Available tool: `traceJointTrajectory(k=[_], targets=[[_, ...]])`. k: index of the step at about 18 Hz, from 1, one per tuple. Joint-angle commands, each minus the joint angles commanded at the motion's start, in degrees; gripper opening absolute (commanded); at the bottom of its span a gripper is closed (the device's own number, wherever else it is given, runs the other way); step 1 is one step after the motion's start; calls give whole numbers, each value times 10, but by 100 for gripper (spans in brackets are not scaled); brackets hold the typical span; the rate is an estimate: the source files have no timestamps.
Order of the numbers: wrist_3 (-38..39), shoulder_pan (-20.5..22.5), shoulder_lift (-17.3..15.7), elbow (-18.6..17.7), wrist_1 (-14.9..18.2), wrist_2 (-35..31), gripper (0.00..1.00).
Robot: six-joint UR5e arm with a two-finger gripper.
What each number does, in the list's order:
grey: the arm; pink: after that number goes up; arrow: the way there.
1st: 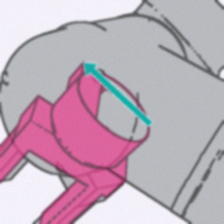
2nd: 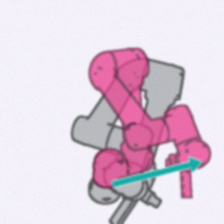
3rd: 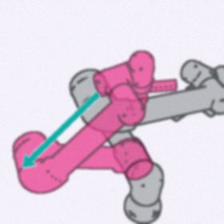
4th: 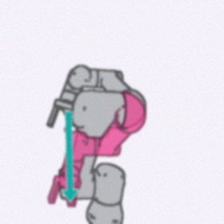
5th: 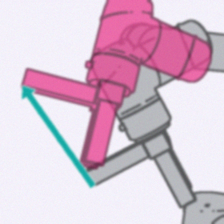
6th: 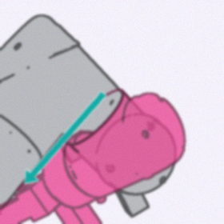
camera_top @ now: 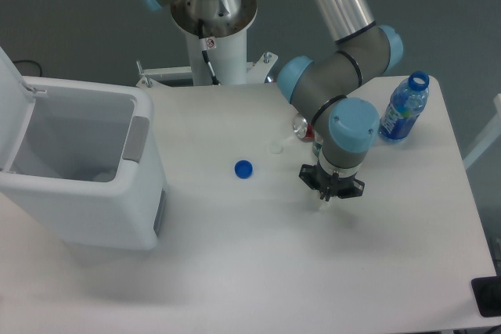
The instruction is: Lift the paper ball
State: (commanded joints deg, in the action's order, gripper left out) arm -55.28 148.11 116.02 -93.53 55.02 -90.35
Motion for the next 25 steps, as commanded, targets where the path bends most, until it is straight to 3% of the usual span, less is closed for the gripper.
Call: traceJointTrajectory(k=[8, 17, 25], targets=[[11, -76, -38, 46, 1, 0, 0], [10, -121, -84, 55, 8, 38, 0], [11, -122, -116, 51, 69, 41, 0]])
